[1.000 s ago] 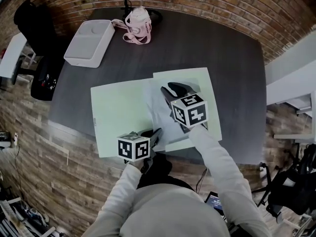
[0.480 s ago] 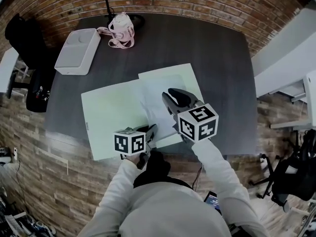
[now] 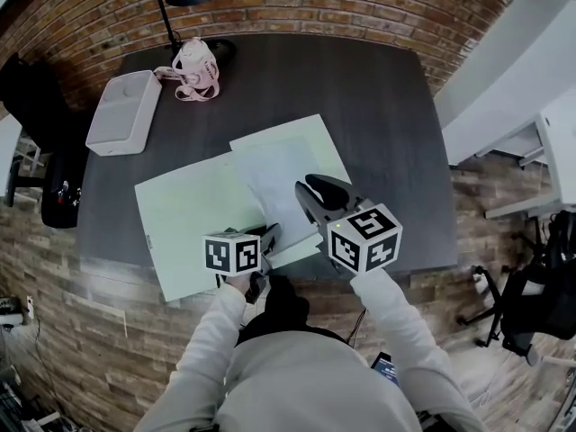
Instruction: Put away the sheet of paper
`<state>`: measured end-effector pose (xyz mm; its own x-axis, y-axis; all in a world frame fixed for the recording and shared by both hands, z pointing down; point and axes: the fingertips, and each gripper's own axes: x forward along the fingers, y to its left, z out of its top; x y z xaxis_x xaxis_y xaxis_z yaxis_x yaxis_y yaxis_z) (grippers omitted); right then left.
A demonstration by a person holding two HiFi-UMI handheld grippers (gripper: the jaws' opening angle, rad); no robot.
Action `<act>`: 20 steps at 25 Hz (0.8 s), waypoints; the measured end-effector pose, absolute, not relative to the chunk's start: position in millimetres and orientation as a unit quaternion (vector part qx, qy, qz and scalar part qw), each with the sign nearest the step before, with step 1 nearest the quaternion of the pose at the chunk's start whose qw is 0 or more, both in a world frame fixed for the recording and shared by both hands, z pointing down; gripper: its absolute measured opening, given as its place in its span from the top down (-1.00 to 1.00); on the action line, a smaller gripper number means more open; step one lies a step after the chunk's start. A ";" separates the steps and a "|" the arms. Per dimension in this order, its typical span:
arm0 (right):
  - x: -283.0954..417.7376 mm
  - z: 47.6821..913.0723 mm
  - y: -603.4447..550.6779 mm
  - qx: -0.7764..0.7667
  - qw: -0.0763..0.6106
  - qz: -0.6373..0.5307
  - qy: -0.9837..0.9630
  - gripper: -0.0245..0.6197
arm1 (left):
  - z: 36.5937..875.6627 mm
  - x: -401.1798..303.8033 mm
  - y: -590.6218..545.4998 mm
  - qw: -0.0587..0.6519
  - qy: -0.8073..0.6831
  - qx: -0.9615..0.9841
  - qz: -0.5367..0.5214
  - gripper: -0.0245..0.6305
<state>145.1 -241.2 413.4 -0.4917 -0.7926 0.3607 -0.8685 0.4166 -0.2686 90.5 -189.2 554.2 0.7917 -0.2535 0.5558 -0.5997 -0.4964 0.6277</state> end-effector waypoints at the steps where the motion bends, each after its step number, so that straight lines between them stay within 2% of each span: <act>1: 147.0 412.3 -238.3 0.499 0.087 0.214 -0.835 0.59 | 554.3 91.9 -189.1 0.432 -0.250 0.843 0.203 0.87; 15: 180.5 402.1 -199.0 0.541 0.057 0.228 -0.808 0.60 | 548.3 118.7 -187.7 0.409 -0.213 0.857 0.232 0.85; 18: 187.8 398.1 -192.0 0.547 0.051 0.225 -0.805 0.60 | 545.8 119.8 -184.9 0.403 -0.219 0.856 0.239 0.56; 20: 189.9 395.8 -187.6 0.549 0.047 0.223 -0.804 0.59 | 544.2 116.3 -185.3 0.396 -0.233 0.854 0.243 0.46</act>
<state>189.9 -187.6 395.8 -0.3920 -0.8621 0.3211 -0.9044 0.2972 -0.3063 116.3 -185.3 544.2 0.7733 -0.2048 0.6000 -0.5900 -0.5787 0.5630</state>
